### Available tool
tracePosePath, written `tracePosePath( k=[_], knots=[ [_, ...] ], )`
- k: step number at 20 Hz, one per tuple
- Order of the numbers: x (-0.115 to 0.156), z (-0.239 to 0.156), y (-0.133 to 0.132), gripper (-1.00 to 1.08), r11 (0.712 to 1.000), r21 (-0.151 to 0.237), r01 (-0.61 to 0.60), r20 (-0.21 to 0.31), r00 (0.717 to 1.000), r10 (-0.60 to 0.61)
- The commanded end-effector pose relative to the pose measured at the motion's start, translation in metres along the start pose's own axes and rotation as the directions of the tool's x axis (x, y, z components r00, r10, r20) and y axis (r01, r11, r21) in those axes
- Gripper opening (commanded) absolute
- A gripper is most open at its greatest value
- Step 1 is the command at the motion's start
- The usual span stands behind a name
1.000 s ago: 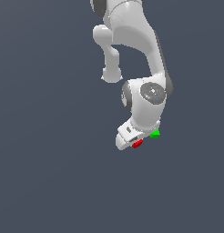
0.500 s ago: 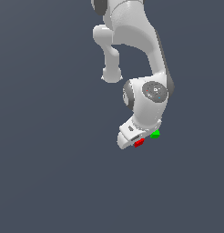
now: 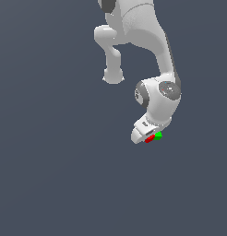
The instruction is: Stack the red cube on top of the green cube.
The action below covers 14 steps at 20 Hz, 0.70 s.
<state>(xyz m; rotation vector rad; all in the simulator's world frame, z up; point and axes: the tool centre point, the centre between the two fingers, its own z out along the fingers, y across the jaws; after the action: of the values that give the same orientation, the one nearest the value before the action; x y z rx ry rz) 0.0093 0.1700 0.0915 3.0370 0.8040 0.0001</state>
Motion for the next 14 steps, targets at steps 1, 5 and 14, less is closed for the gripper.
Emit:
tracePosePath(
  k=[1,5,14],
  knots=[
    [-0.003,0.008,-0.024,-1.00,1.000,0.000,0.001,-0.001,1.000,-0.001],
    [-0.007,0.019,-0.057,-1.00,1.000,0.000,0.001,-0.001,1.000,-0.001],
    [-0.008,0.030,-0.086,-1.00,1.000,0.001,0.001,0.000,1.000,-0.001]
  ],
)
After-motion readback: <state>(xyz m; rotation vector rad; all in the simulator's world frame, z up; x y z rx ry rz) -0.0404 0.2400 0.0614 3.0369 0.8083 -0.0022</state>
